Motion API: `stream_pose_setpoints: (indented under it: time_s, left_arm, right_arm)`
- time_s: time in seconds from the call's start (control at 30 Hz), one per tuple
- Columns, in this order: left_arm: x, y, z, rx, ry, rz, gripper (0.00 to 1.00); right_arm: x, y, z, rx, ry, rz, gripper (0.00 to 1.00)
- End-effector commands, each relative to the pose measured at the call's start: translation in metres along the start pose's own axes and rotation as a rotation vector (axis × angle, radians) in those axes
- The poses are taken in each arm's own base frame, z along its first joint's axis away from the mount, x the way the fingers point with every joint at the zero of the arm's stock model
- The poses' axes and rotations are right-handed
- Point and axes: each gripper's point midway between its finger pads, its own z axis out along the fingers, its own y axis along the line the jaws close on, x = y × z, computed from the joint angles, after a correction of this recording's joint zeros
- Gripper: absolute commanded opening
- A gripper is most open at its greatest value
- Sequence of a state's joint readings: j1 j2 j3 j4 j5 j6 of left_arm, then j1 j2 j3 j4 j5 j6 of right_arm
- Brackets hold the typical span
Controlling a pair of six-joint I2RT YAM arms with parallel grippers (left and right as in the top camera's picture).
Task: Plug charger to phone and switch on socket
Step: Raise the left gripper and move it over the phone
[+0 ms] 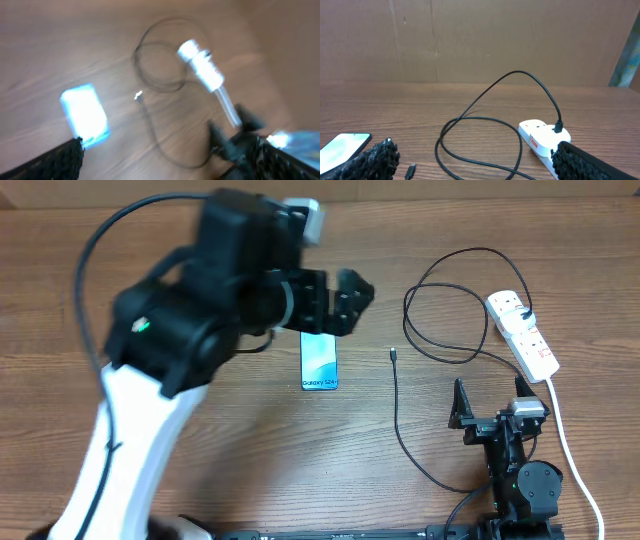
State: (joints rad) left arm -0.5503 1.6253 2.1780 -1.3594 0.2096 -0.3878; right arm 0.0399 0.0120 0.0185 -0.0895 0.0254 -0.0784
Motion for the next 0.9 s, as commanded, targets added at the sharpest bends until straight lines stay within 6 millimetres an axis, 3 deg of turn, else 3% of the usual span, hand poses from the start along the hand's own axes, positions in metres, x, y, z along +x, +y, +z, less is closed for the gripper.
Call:
stream_pose_setpoints:
  time_s: [0.0,0.13,0.33,0.47,0.6,0.87]
  left_arm:
    - [0.004,0.024,0.020,-0.210,0.063,0.043,1.00]
    - [0.030,0.029,0.054,-0.261,0.215,0.027,1.00]
    - [0.047,0.027,0.104,-0.235,0.346,-0.002,1.00]
    - [0.055,0.045,0.127,-0.326,0.382,-0.154,1.00]
    - [0.052,0.070,0.136,-0.458,0.344,-0.300,1.00]
    - [0.044,0.091,0.143,-0.532,0.307,-0.292,1.00]
  right_arm:
    - [0.002,0.000,0.000,-0.002,-0.005,-0.001,1.00]
    - [0.001,0.000,0.000,-0.002,-0.005,-0.001,1.00]
    - [0.001,0.000,0.000,-0.002,-0.005,-0.001,1.00]
    - [0.001,0.000,0.000,-0.002,-0.005,-0.001,1.00]
    - [0.001,0.000,0.000,-0.002,-0.005,-0.001,1.00]
    - [0.001,0.000,0.000,-0.002,-0.005,-0.001,1.00]
